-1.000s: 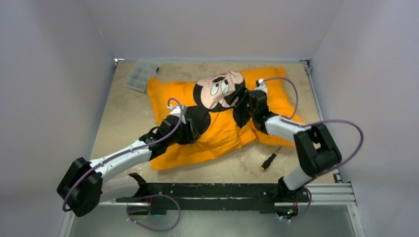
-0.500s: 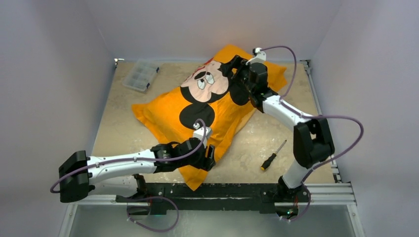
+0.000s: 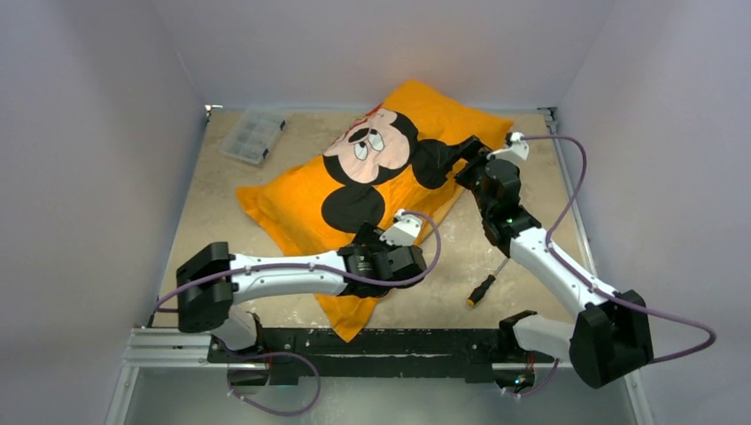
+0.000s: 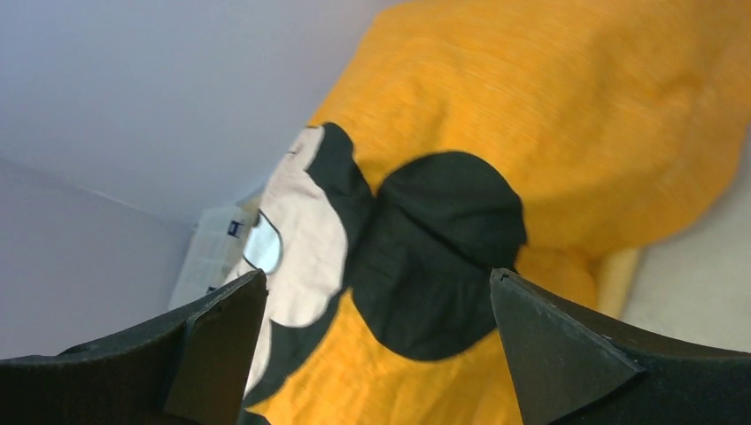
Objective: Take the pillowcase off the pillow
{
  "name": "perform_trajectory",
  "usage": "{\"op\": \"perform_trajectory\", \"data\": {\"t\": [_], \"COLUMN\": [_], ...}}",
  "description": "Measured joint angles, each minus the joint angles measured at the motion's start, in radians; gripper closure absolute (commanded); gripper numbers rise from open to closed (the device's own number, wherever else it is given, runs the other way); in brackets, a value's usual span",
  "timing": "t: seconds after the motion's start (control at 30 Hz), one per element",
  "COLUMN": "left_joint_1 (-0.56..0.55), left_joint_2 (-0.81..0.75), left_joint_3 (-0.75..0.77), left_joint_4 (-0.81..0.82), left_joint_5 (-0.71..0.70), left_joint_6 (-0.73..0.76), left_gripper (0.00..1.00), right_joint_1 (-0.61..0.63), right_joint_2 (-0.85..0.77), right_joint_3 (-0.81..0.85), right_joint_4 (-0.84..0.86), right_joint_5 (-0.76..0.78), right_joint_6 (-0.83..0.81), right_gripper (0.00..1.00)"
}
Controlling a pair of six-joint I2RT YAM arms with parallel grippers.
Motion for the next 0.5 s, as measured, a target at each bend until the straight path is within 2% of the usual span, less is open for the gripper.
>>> {"op": "perform_trajectory", "data": {"t": [0.27,0.37,0.4,0.43,0.5], "left_joint_1": [0.118,0.139,0.14,0.14,0.143], "left_joint_2": [0.225,0.312,0.335,0.36,0.397], "left_joint_3": [0.101,0.123,0.13,0.14,0.157], "left_joint_4": [0.031,0.038,0.038,0.037,0.035], "left_joint_5": [-0.071,-0.077,-0.081,-0.087,-0.1], "left_joint_6": [0.12,0.144,0.146,0.148,0.152], "left_gripper": [0.04,0.1,0.16,0.28,0.56], "right_joint_1": [-0.023,-0.027,-0.027,-0.028,-0.029], "right_joint_2": [-0.151,-0.178,-0.179,-0.179,-0.18], "right_joint_3": [-0.177,-0.233,-0.248,-0.262,-0.289], "right_joint_4": [-0.025,-0.005,0.004,0.014,0.03], "right_joint_5": [-0.003,-0.026,-0.033,-0.045,-0.063], "right_joint_6": [0.065,0.079,0.084,0.087,0.094], "right_gripper": [0.01,0.01,0.01,0.01,0.01]}}
